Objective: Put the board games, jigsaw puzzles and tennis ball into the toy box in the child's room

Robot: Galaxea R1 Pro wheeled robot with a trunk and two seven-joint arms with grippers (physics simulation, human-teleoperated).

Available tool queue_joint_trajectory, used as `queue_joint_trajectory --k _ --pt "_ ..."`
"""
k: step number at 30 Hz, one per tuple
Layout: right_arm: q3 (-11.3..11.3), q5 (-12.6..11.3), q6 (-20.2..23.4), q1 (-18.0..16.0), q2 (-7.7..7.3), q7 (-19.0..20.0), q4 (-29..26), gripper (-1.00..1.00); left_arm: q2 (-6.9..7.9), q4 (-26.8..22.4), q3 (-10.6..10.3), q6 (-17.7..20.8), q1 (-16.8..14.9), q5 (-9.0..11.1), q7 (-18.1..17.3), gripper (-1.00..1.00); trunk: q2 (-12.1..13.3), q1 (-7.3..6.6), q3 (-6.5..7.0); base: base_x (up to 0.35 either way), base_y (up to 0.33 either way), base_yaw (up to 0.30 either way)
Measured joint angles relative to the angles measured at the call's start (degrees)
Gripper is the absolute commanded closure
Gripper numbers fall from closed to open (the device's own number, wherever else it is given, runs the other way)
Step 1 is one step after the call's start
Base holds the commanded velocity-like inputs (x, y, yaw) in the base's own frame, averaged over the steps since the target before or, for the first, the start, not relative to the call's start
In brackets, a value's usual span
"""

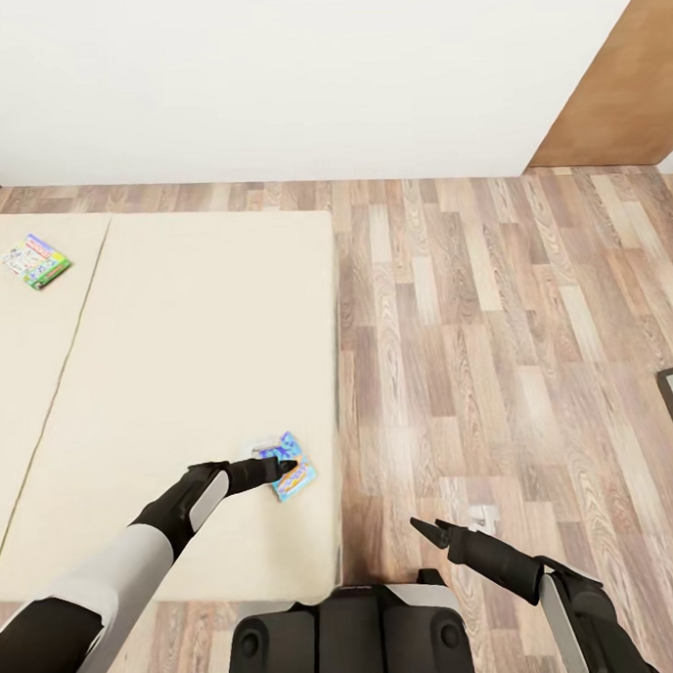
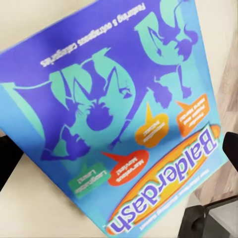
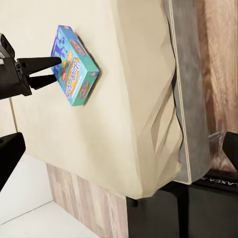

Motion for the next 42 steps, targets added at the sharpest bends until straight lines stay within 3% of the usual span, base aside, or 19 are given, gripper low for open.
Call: queue_joint_trajectory --k 42 --pt "0.0 0.0 0.0 0.0 0.0 0.0 0.0 -1.0 -0.05 0.0 0.1 0.0 0.0 0.0 0.0 -1.0 0.0 0.0 0.0 0.0 -0.049 0.0"
